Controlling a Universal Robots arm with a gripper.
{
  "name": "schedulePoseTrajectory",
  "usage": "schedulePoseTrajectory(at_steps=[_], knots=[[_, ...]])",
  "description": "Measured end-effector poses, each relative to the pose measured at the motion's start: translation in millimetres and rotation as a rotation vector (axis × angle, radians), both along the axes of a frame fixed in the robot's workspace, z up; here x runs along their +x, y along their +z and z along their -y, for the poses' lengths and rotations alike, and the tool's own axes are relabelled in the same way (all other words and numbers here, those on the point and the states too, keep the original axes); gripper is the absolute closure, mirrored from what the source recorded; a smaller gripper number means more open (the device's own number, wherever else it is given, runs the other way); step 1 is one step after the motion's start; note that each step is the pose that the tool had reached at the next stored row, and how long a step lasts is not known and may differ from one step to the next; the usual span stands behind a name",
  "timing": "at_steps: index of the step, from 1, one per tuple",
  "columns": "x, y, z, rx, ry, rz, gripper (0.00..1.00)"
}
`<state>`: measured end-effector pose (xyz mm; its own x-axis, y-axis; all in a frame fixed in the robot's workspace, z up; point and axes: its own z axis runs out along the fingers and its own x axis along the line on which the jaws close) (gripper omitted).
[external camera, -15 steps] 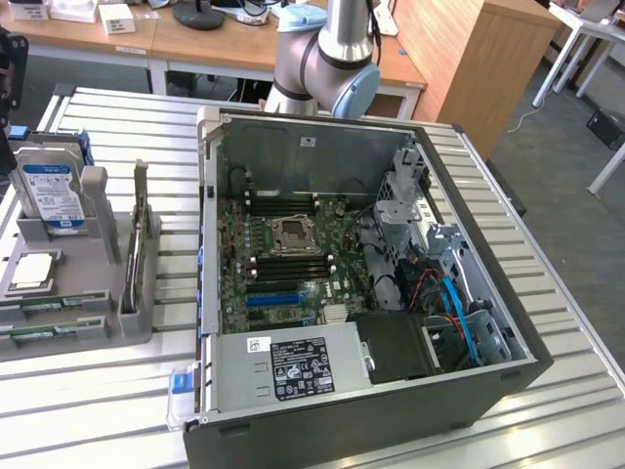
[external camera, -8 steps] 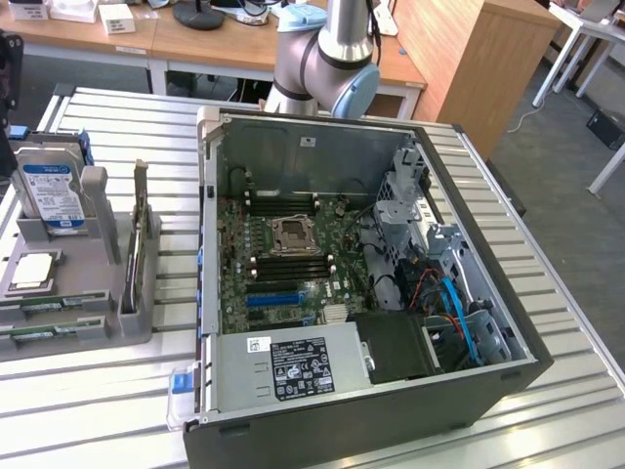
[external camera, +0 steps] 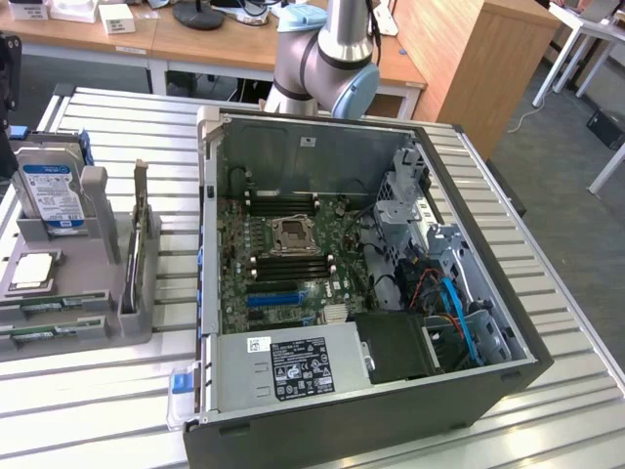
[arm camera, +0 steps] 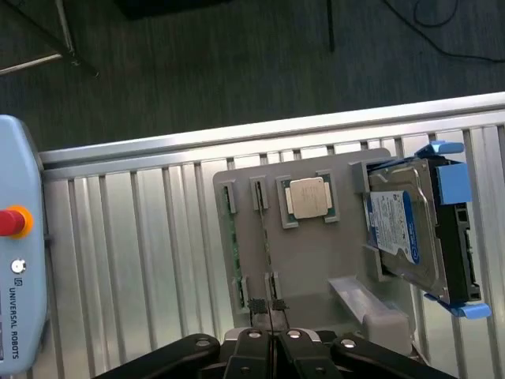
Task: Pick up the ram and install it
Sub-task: 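Pick up the ram and move it above insertion slot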
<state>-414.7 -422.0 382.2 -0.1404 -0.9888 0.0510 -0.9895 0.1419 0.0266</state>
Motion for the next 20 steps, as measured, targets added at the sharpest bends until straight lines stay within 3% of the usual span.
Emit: schedulePoseTrajectory(at_steps=[11, 20], knots=[[0.0, -0.7, 0.1, 0.0000, 0.188, 0.0009, 0.89], [-0.1, -1.2, -0.1, 0.0009, 0.207, 0.0012, 0.89]])
